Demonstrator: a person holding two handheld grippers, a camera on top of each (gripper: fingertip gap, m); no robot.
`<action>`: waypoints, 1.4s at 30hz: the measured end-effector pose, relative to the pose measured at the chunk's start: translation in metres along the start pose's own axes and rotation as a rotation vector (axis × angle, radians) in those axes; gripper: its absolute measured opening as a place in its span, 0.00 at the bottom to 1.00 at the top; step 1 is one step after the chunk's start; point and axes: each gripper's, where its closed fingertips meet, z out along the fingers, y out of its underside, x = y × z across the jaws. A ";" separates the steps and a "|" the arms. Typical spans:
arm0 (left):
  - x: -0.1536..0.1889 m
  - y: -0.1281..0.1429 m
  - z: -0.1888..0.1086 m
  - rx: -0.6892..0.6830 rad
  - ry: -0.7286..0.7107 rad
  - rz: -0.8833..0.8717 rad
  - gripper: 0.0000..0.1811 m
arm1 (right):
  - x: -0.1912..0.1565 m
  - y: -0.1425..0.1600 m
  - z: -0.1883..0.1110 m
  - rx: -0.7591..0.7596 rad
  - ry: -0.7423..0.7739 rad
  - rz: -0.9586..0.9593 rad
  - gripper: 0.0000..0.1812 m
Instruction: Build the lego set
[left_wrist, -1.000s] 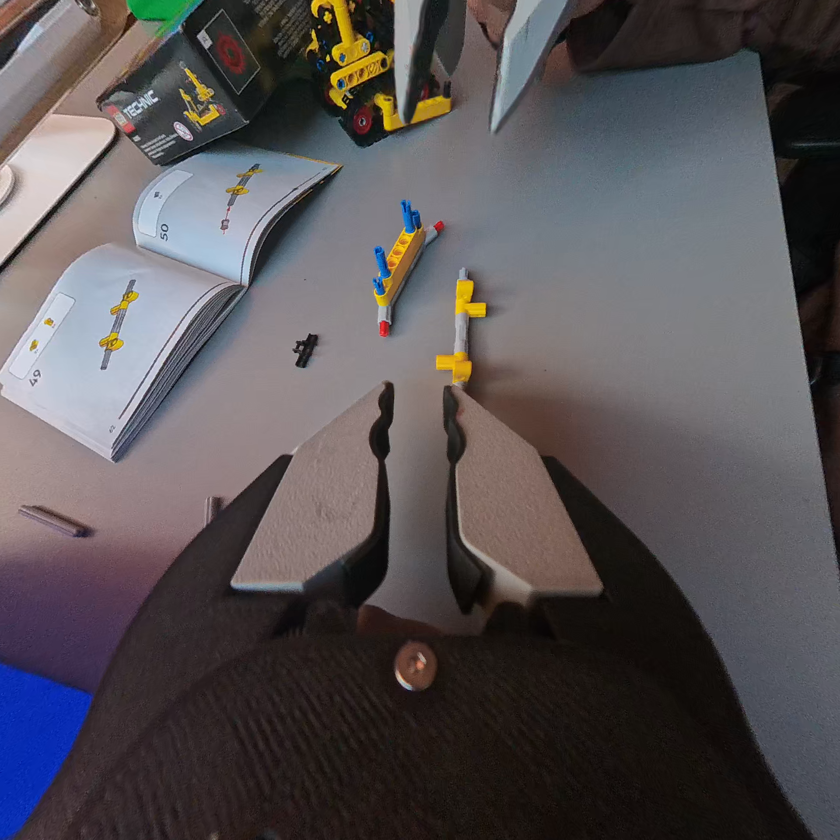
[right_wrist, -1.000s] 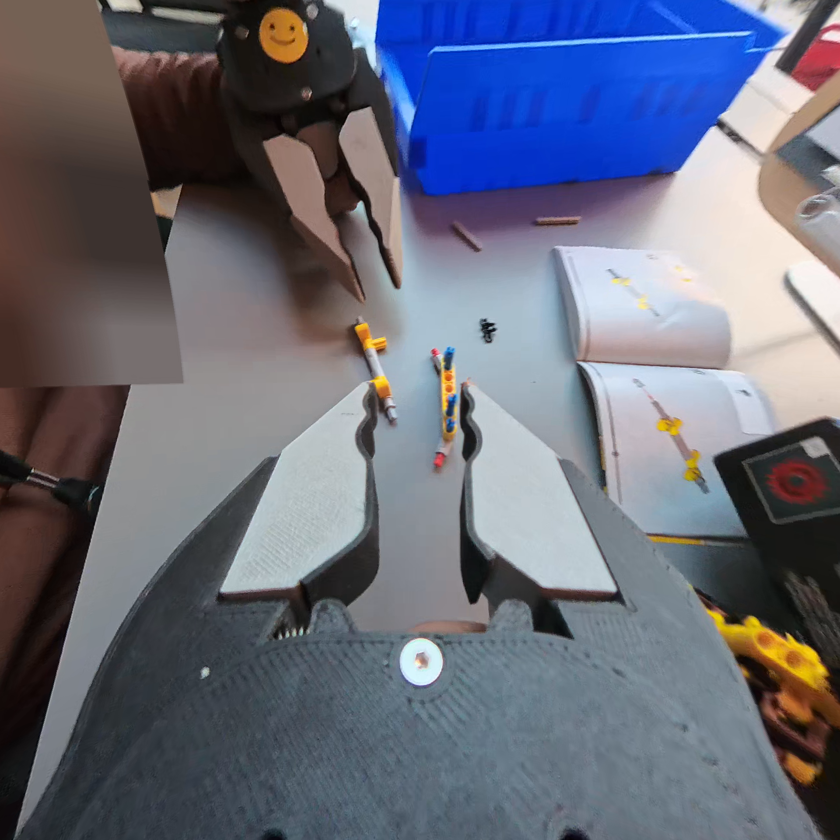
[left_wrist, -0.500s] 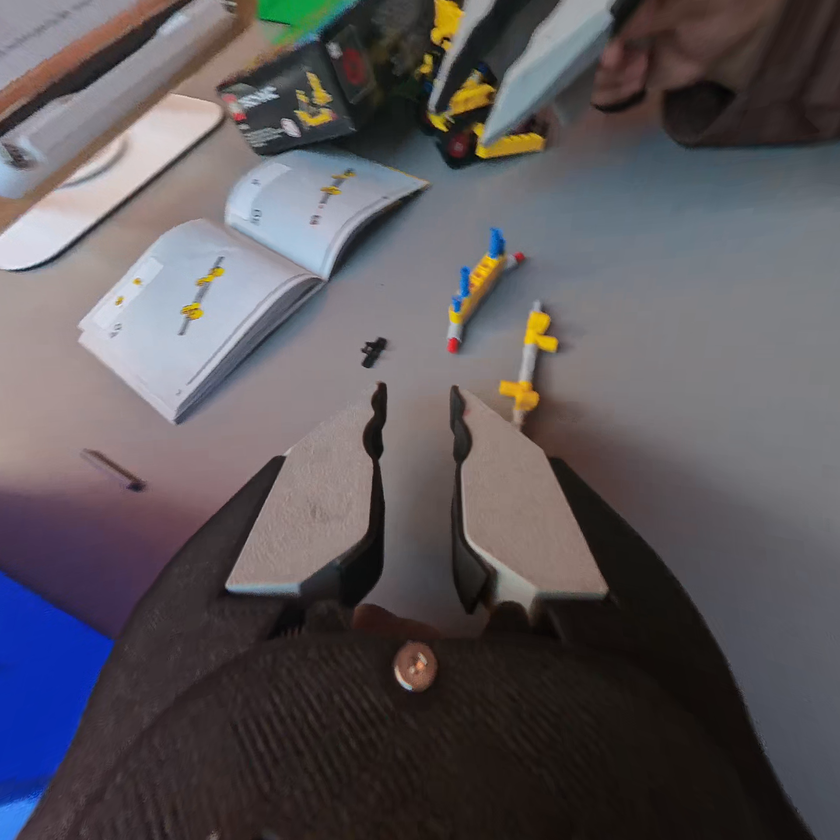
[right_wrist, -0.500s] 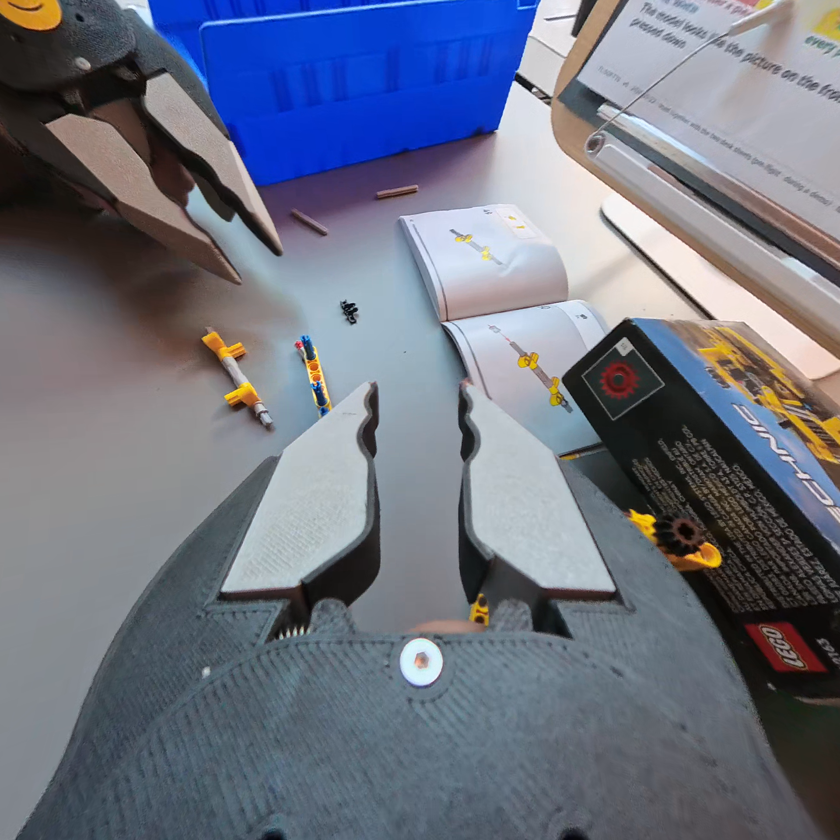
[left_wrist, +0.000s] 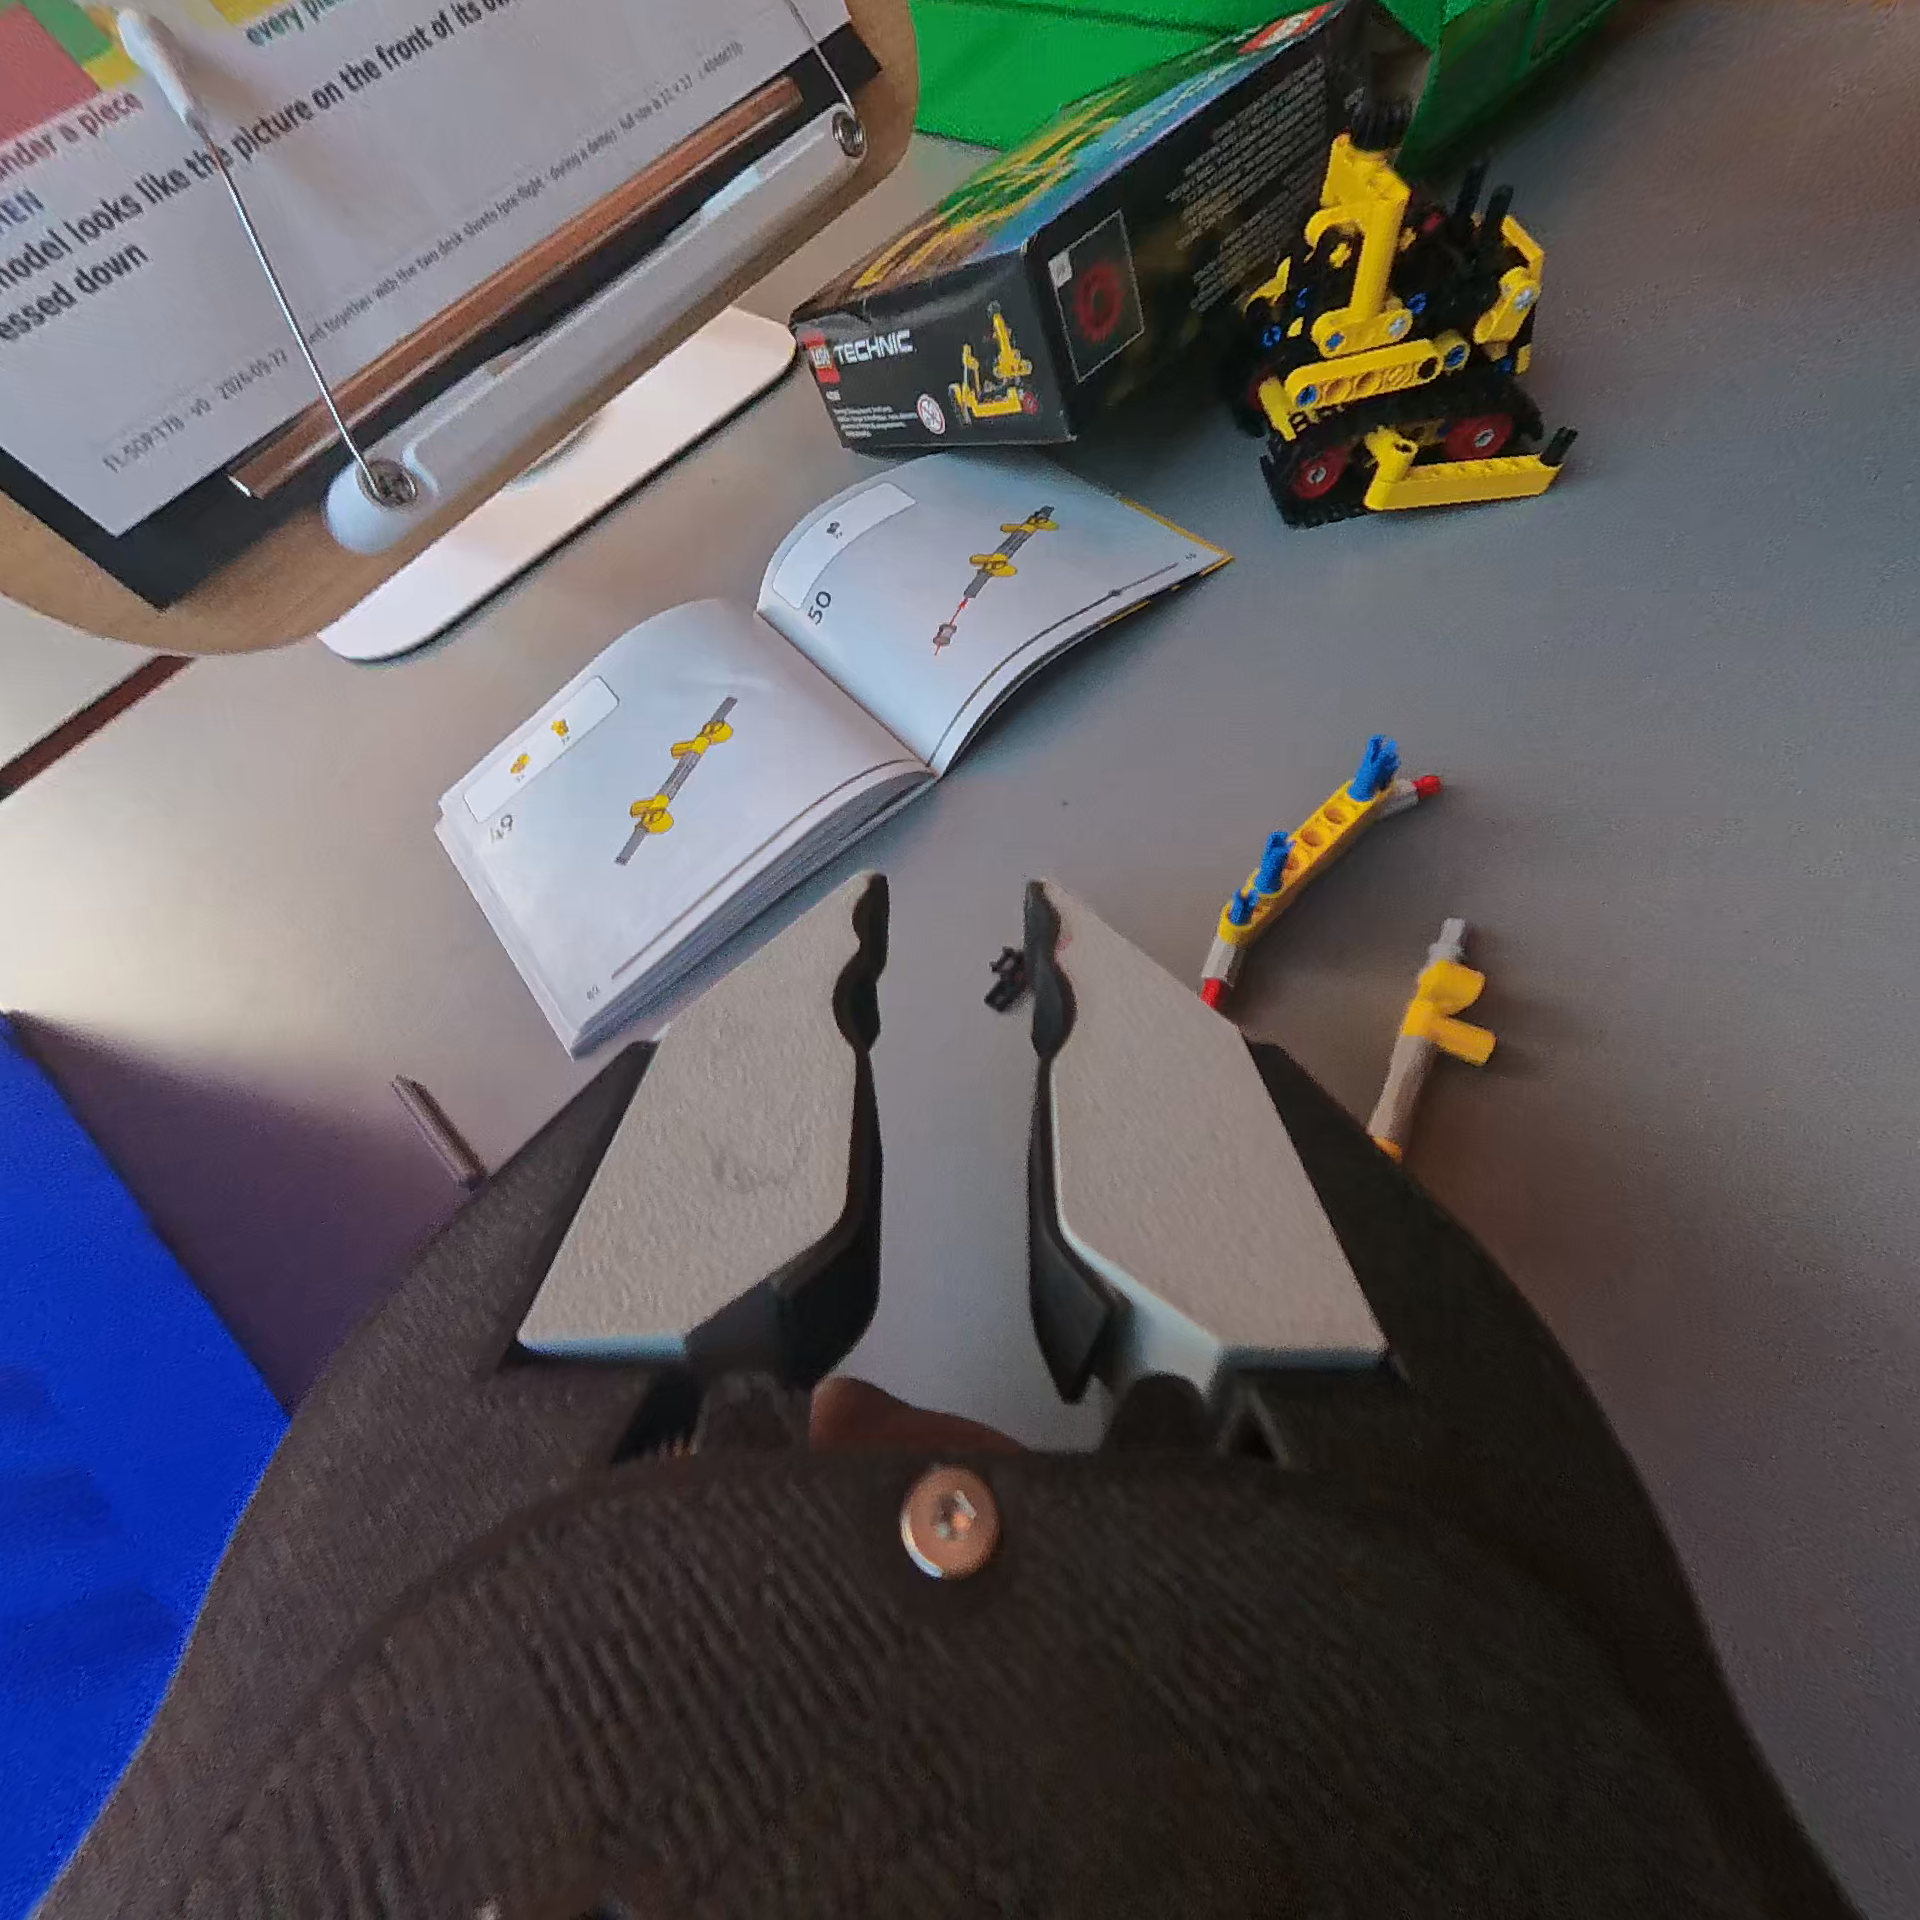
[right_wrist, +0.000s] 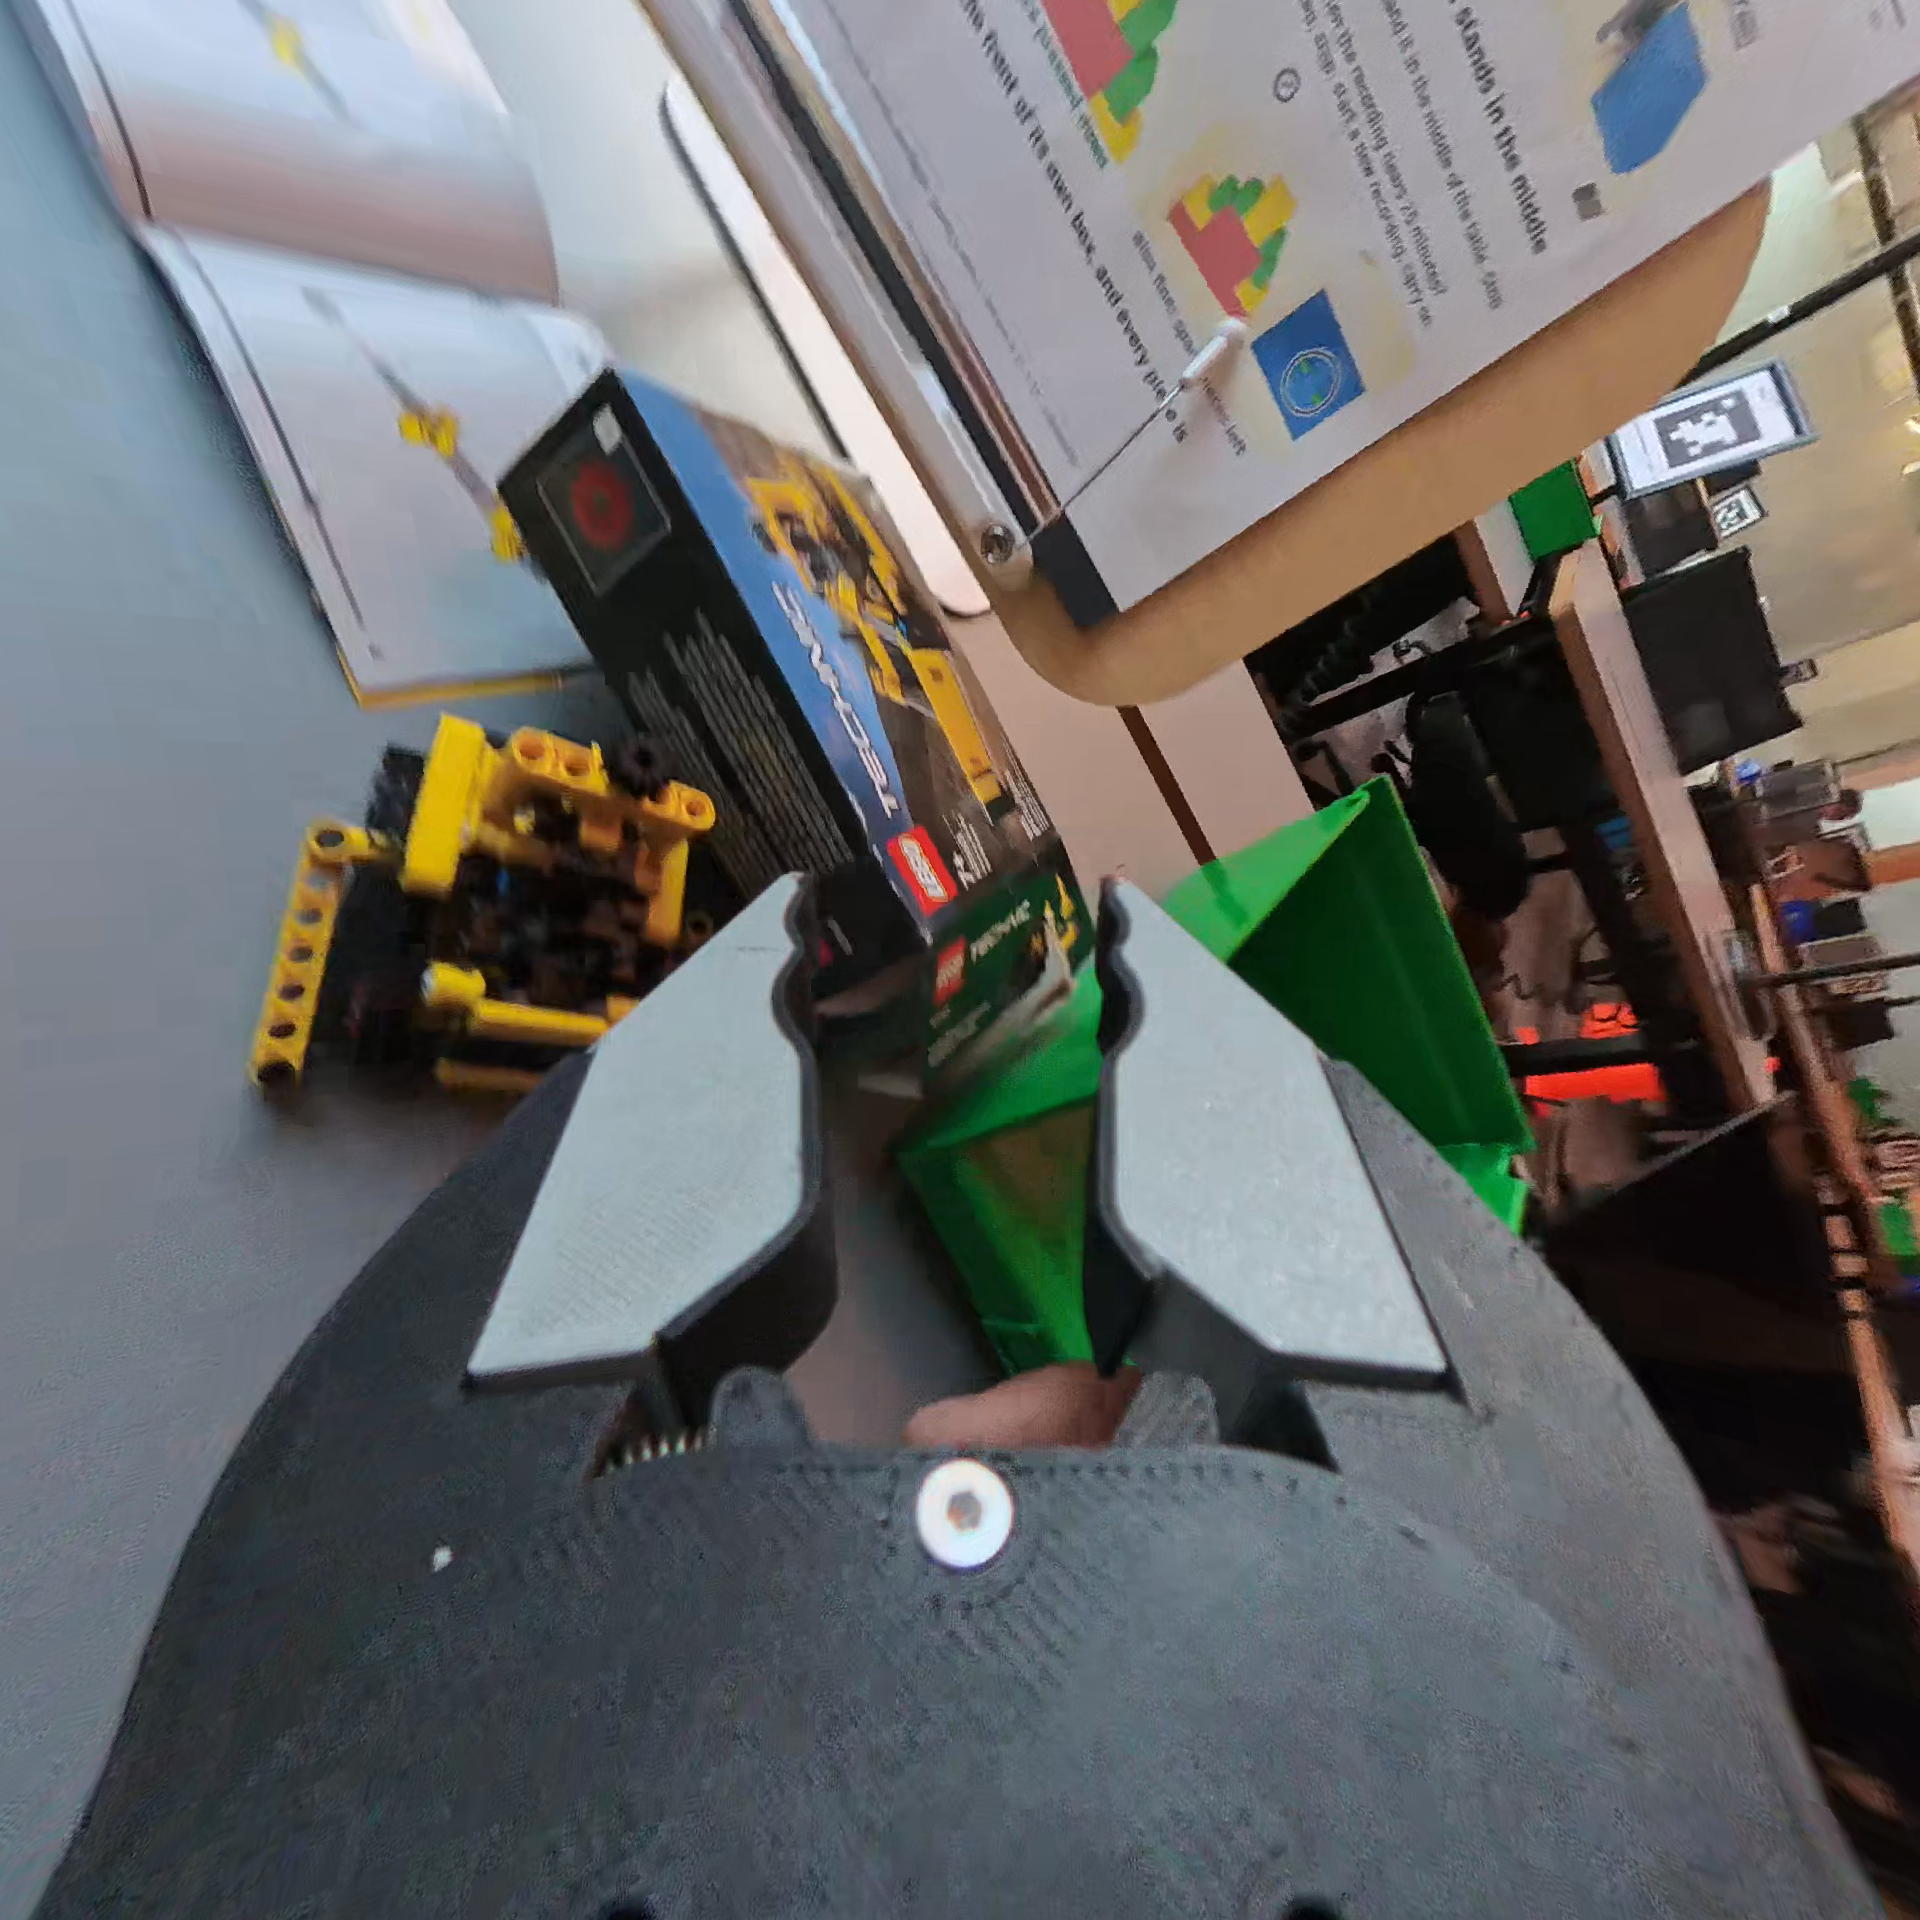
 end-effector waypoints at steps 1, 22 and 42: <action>0.000 0.005 0.000 -0.004 0.007 -0.015 0.13 | 0.003 0.008 0.000 -0.030 -0.006 -0.046 0.32; -0.014 0.014 -0.002 -0.015 0.003 -0.068 0.13 | 0.017 -0.010 0.062 -0.159 -0.428 -0.306 0.27; -0.016 0.021 -0.001 -0.037 -0.009 -0.028 0.14 | 0.067 -0.015 0.078 -0.136 -0.173 0.071 0.25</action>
